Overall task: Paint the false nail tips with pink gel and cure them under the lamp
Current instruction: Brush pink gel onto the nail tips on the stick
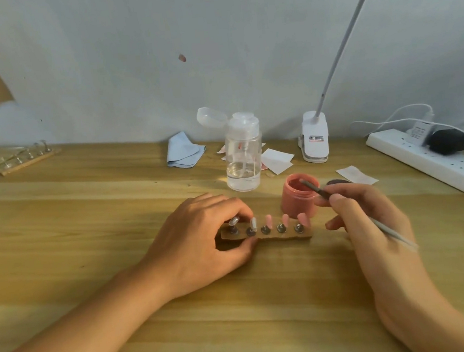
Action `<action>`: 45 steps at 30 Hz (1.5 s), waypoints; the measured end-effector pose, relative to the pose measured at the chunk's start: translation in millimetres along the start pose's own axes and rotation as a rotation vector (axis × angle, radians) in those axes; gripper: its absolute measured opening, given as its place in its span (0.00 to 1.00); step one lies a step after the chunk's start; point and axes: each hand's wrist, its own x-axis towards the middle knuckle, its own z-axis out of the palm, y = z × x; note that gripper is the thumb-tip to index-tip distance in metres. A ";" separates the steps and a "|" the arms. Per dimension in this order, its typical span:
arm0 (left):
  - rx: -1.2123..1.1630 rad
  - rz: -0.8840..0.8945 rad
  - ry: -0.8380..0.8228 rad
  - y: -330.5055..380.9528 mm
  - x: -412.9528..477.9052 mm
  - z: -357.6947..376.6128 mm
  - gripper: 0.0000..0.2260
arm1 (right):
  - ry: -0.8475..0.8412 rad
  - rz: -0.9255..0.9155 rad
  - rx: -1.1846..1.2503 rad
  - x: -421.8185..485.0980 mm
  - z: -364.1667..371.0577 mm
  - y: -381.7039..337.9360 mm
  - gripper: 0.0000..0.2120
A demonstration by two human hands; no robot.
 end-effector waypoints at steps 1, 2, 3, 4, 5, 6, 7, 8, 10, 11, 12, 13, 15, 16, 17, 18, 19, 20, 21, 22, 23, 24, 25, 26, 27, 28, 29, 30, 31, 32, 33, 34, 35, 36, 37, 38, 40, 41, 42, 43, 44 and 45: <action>-0.001 0.001 0.001 0.1 0.1 0.0 0.08 | 0.012 0.026 -0.002 1.2 0.9 -0.3 0.07; 0.000 0.001 0.002 0.0 0.1 -0.2 0.07 | 0.021 0.053 0.007 2.0 2.4 -1.9 0.07; 0.003 0.001 0.006 0.0 0.2 -0.3 0.07 | 0.027 0.079 0.012 3.5 3.5 -2.8 0.07; 0.007 0.002 0.010 0.0 0.3 -0.4 0.07 | 0.028 0.094 0.012 5.1 4.3 -3.4 0.07; 0.011 0.004 0.017 0.2 0.3 -0.6 0.07 | 0.025 0.099 0.012 6.4 5.0 -4.4 0.07; 0.015 0.004 0.022 0.6 0.2 -0.8 0.07 | 0.017 0.099 0.015 7.2 5.5 -5.4 0.07; 0.018 0.003 0.025 1.2 0.2 -1.0 0.07 | 0.008 0.097 0.018 7.4 5.5 -5.9 0.07; 0.020 0.001 0.025 1.6 -0.1 -1.3 0.08 | -0.002 0.092 0.019 7.1 5.3 -5.9 0.07; 0.019 -0.003 0.022 1.4 -0.4 -1.5 0.08 | -0.009 0.073 0.022 4.2 5.2 -6.3 0.07; 0.015 -0.004 0.019 0.9 -0.7 -1.4 0.08 | -0.002 0.062 0.024 2.7 4.9 -6.2 0.07; 0.008 -0.007 0.014 0.4 -0.7 -1.4 0.08 | 0.010 0.055 0.027 1.5 4.5 -5.9 0.07; 0.002 -0.013 0.010 -0.1 -0.7 -1.3 0.08 | 0.023 0.054 0.035 0.6 4.3 -6.1 0.07; -0.006 -0.025 0.007 -0.9 -0.6 -1.1 0.08 | 0.034 0.055 0.059 -0.2 3.9 -7.6 0.09; -0.006 -0.029 0.008 -1.2 -0.6 -0.9 0.08 | 0.026 0.052 0.078 -0.8 3.8 -8.6 0.09; -0.008 -0.034 0.009 -1.4 -0.6 -0.7 0.09 | 0.011 0.043 0.098 -2.3 3.5 -10.0 0.10; -0.012 -0.041 0.010 -1.5 -0.7 -0.5 0.09 | -0.012 0.021 0.116 -4.6 3.1 -12.1 0.09; -0.017 -0.049 0.010 -2.0 -0.8 -0.3 0.09 | -0.043 -0.014 0.125 -7.3 2.8 -14.1 0.07; -0.018 -0.057 0.010 -2.5 -1.0 -0.1 0.09 | -0.079 -0.050 0.136 -10.7 2.9 -16.0 0.04; -0.017 -0.062 0.010 -3.0 -0.9 0.1 0.09 | -0.111 -0.075 0.154 -13.9 3.6 -17.1 0.02; -0.015 -0.065 0.007 -3.5 -0.8 0.5 0.09 | -0.131 -0.076 0.174 -16.4 4.8 -16.9 0.02; -0.015 -0.065 0.004 -3.9 -0.8 0.7 0.08 | -0.141 -0.057 0.183 -17.7 6.0 -15.7 0.05; -0.017 -0.065 0.001 -4.1 -0.7 0.8 0.08 | -0.141 -0.023 0.177 -18.2 7.1 -14.4 0.09; -0.018 -0.065 -0.001 -4.4 -0.9 1.0 0.07 | -0.142 0.016 0.167 -18.1 8.5 -13.2 0.11; -0.019 -0.066 -0.002 -4.6 -0.7 1.1 0.07 | -0.146 0.050 0.163 -17.6 9.3 -13.2 0.10; -0.019 -0.066 0.000 -4.7 -0.8 1.3 0.07 | -0.156 0.080 0.166 -17.2 9.8 -13.3 0.09; -0.020 -0.065 0.001 -4.7 -0.8 1.4 0.07 | -0.165 0.101 0.167 -17.1 10.0 -13.3 0.08; -0.021 -0.065 0.000 -4.7 -0.7 1.3 0.07 | -0.177 0.111 0.162 -17.1 10.0 -13.1 0.08; -0.021 -0.065 -0.003 -4.5 -0.7 1.4 0.07 | -0.189 0.113 0.151 -17.6 10.2 -13.1 0.08; -0.020 -0.064 -0.005 -4.5 -0.6 1.3 0.07 | -0.199 0.113 0.141 -18.2 10.9 -13.2 0.09; -0.019 -0.065 -0.007 -4.5 -0.6 1.2 0.07 | -0.208 0.112 0.135 -18.9 11.4 -13.3 0.09; -0.018 -0.066 -0.008 -4.5 -0.7 1.1 0.08 | -0.213 0.110 0.128 -19.5 11.7 -12.8 0.09; -0.015 -0.068 -0.009 -4.6 -0.7 1.0 0.08 | -0.218 0.105 0.120 -19.8 12.1 -12.8 0.09; -0.011 -0.070 -0.011 -4.6 -1.0 0.9 0.08 | -0.221 0.099 0.109 -20.3 12.0 -12.5 0.09; -0.008 -0.071 -0.012 -4.6 -1.0 1.0 0.08 | -0.227 0.092 0.099 -20.3 12.0 -12.1 0.09; -0.006 -0.072 -0.012 -4.4 -1.3 1.1 0.08 | -0.234 0.086 0.090 -20.5 12.4 -11.7 0.09; -0.005 -0.073 -0.010 -4.2 -1.4 1.1 0.08 | -0.240 0.082 0.085 -20.6 12.8 -11.5 0.09; -0.004 -0.073 -0.006 -4.0 -1.4 1.4 0.08 | -0.239 0.081 0.090 -20.8 13.5 -11.8 0.10; -0.004 -0.072 -0.006 -4.1 -1.6 1.5 0.08 | -0.238 0.081 0.095 -20.9 13.4 -12.0 0.10; -0.006 -0.071 -0.007 -4.2 -1.6 1.6 0.08 | -0.240 0.080 0.096 -20.8 13.4 -12.3 0.10; -0.007 -0.072 -0.007 -4.3 -2.0 1.6 0.08 | -0.248 0.078 0.092 -20.9 13.4 -12.8 0.09; -0.009 -0.074 -0.004 -4.5 -2.2 1.7 0.08 | -0.253 0.077 0.087 -21.0 13.2 -12.8 0.09; -0.009 -0.075 -0.003 -4.7 -2.3 1.8 0.08 | -0.255 0.081 0.085 -21.2 12.8 -12.6 0.09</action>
